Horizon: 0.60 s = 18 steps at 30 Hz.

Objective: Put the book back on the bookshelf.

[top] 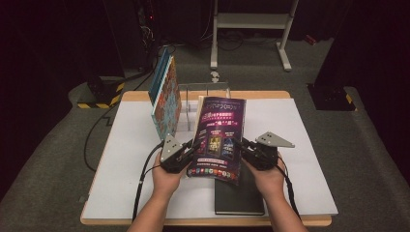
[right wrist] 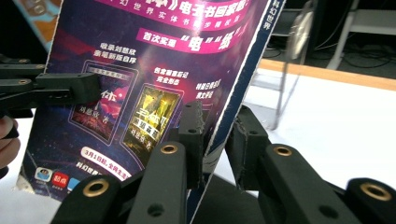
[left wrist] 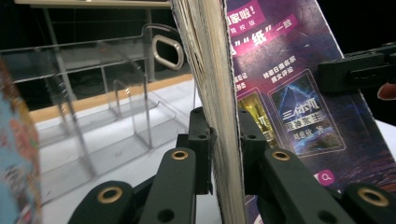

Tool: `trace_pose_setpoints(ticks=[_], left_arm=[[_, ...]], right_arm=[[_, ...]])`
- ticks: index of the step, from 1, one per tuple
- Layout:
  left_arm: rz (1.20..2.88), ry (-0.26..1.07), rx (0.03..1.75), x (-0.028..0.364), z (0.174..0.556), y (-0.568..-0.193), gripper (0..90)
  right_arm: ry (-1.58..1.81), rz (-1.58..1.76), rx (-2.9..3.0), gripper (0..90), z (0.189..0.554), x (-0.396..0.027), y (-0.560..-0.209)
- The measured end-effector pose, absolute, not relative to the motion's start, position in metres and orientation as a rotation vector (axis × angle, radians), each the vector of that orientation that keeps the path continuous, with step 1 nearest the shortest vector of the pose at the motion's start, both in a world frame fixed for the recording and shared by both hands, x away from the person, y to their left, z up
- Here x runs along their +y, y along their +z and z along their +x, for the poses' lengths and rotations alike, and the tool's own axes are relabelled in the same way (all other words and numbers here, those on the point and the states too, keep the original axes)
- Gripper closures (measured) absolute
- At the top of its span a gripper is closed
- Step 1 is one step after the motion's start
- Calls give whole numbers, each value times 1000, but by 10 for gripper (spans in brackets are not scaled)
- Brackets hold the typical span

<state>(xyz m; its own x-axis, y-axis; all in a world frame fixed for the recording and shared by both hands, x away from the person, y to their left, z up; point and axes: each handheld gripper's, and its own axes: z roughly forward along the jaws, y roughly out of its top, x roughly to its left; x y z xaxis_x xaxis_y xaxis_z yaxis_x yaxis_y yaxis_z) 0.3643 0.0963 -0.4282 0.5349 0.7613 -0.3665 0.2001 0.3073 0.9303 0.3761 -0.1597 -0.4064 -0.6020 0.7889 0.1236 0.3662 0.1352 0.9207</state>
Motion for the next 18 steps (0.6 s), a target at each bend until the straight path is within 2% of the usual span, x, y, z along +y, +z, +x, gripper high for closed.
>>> trace_pose_setpoints(ticks=[9, 18], left_arm=[[1226, 462, 945, 75, 389, -423, 796], [1207, 468, 924, 71, 391, -429, 797]], right_arm=[[1448, 1128, 1945, 779, 393, -175, -399], [1444, 1100, 1898, 784, 391, -179, -404]])
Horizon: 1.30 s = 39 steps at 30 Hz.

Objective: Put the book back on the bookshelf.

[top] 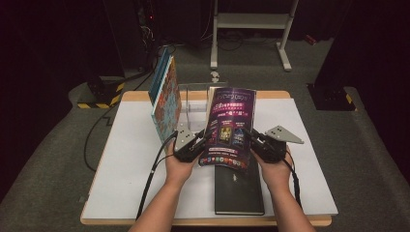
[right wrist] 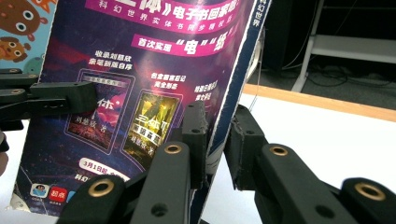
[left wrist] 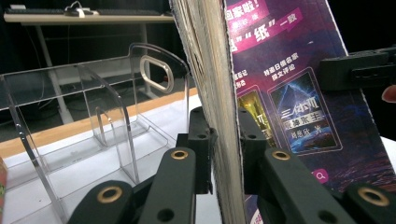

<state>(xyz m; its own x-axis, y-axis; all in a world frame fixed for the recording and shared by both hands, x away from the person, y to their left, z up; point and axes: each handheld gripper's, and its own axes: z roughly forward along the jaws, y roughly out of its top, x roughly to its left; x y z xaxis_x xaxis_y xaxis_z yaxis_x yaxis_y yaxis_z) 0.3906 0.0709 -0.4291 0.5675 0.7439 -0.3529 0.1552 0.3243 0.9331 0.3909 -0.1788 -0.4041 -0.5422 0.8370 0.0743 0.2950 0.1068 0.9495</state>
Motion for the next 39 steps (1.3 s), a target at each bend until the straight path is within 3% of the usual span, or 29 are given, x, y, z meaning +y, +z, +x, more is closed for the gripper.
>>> trace_pose_setpoints(ticks=[17, 30, 39], left_arm=[[1206, 481, 878, 79, 366, -437, 787], [1205, 495, 895, 68, 395, -433, 788], [1195, 517, 835, 71, 374, -437, 779]], right_arm=[[1496, 1028, 1873, 779, 359, -179, -412], [1453, 1012, 1843, 782, 384, -181, -406], [1494, 966, 1804, 780, 361, -184, -415]])
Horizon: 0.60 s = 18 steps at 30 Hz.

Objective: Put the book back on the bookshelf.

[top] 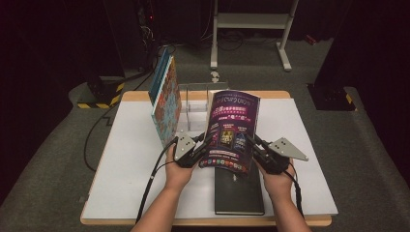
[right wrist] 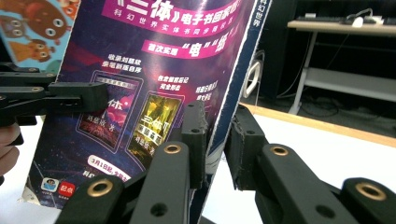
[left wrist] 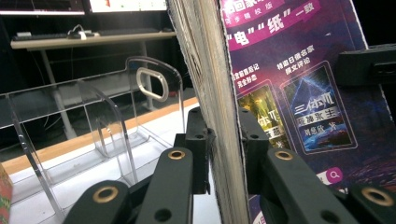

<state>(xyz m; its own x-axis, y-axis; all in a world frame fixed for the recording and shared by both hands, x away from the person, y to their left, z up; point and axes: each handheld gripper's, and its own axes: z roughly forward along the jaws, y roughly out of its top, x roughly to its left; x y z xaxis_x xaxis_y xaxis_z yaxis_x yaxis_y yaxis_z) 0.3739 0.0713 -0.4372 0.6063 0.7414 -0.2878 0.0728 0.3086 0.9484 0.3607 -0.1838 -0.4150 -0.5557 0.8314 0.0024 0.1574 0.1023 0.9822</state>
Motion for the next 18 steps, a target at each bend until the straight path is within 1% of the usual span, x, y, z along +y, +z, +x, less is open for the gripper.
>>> trace_pose_setpoints(ticks=[6, 9, 15, 18], left_arm=[[1199, 521, 818, 78, 357, -439, 754], [1201, 518, 819, 83, 352, -440, 723], [1195, 506, 830, 89, 342, -443, 670], [1205, 505, 830, 92, 338, -444, 624]], right_arm=[[1540, 941, 1792, 796, 341, -184, -416], [1562, 933, 1788, 802, 331, -185, -417], [1583, 917, 1799, 781, 317, -185, -418], [1581, 906, 1806, 769, 311, -187, -420]])
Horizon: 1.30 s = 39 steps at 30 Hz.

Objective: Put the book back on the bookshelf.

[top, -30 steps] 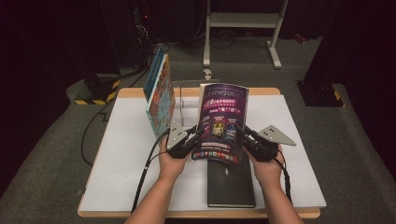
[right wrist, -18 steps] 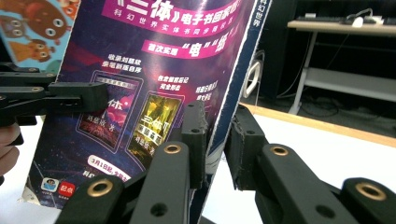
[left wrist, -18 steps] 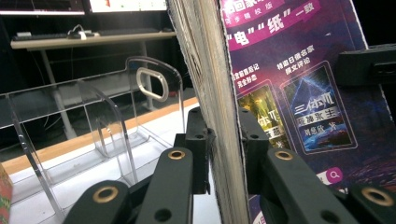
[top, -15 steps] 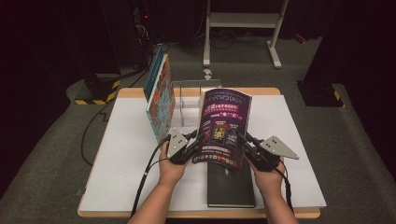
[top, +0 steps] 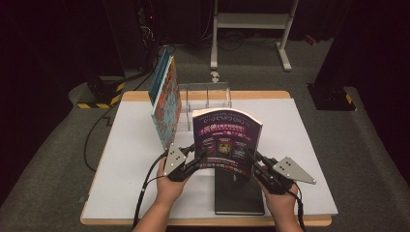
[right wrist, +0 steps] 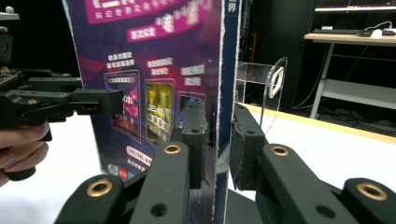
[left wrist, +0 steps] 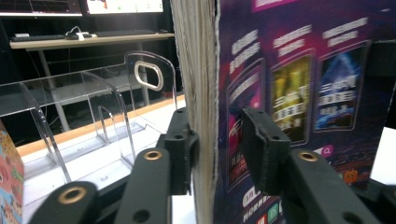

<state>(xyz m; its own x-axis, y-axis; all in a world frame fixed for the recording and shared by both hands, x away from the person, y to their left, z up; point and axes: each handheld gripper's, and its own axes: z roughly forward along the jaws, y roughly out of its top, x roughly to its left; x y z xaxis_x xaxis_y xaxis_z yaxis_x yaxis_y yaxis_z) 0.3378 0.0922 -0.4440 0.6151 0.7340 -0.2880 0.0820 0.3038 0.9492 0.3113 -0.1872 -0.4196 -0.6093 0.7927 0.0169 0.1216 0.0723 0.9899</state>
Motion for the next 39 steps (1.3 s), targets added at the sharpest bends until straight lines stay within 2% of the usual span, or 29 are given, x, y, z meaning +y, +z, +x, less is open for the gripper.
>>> trace_pose_setpoints(ticks=[7, 17, 27, 29, 33, 39], left_arm=[[1195, 497, 847, 95, 331, -443, 517], [1182, 468, 902, 97, 337, -441, 452], [1227, 454, 953, 99, 338, -448, 400], [1231, 462, 953, 101, 336, -450, 394], [1232, 462, 959, 105, 334, -453, 382], [1246, 427, 979, 108, 333, -454, 362]], right_arm=[[1607, 893, 1835, 679, 303, -190, -423], [1635, 895, 1910, 553, 312, -181, -426], [1637, 912, 1974, 617, 321, -178, -431], [1636, 901, 1983, 650, 321, -178, -430], [1611, 857, 1997, 820, 318, -175, -430], [1570, 841, 1984, 836, 315, -172, -429]])
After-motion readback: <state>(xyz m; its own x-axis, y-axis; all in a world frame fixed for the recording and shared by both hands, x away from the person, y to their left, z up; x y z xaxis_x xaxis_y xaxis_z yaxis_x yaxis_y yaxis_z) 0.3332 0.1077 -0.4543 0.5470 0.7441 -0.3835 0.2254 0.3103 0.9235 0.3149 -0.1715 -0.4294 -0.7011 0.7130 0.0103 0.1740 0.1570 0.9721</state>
